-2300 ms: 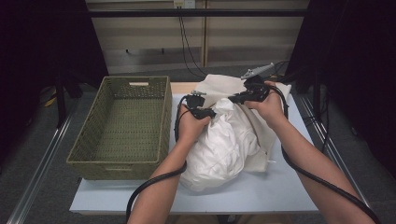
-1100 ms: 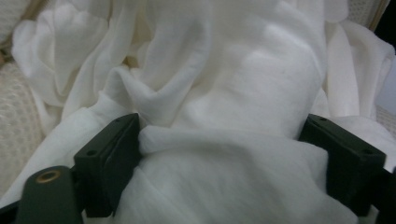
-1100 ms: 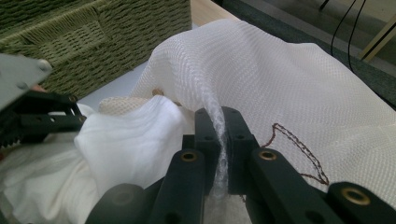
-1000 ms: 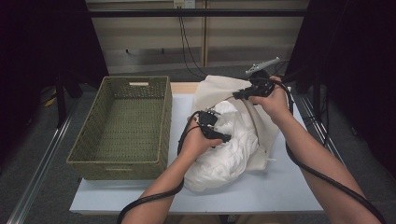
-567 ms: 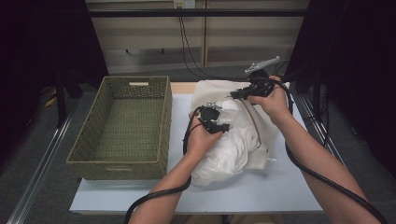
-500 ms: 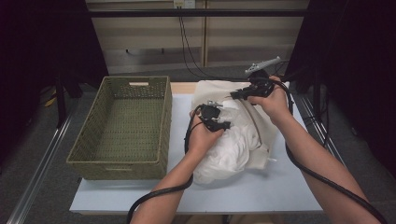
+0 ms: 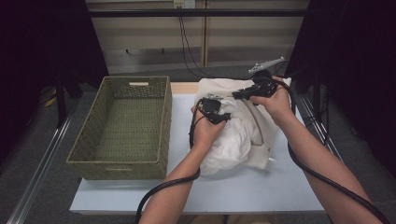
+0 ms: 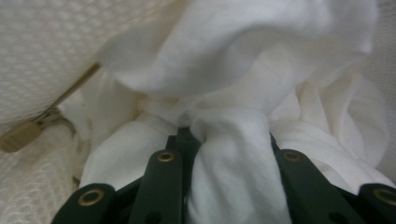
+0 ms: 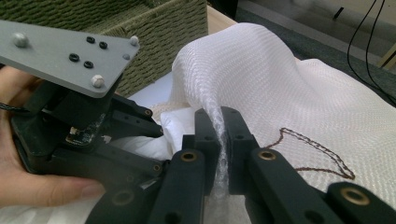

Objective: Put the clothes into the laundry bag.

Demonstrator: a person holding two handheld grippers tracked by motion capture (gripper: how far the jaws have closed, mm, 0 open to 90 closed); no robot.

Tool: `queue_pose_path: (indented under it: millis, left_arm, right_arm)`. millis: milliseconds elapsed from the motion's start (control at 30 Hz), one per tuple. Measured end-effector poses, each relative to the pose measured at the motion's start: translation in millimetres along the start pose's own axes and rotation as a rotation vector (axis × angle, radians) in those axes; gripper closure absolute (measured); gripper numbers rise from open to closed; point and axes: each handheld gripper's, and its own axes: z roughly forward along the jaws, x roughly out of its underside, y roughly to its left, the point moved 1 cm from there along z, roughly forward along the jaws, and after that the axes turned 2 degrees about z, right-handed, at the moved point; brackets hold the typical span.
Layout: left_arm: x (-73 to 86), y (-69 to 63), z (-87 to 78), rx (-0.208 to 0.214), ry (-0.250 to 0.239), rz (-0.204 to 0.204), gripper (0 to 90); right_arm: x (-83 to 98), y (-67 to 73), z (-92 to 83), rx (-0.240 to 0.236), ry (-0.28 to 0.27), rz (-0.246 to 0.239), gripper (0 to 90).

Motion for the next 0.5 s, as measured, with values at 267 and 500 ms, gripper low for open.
queue_pose_path:
  millis: [267, 500]
  left_arm:
    - [-2.4, -1.5, -19.2, 0.013, 0.045, 0.011, 17.1]
    - [12.5, -10.0, -45.5, 0.007, 0.131, 0.092, 10.2]
  right_arm:
    - [1.7, -7.7, 4.8, 0.003, 0.007, 0.021, 87.2]
    - [2.3, -6.2, 6.0, 0.019, 0.020, 0.009, 87.2]
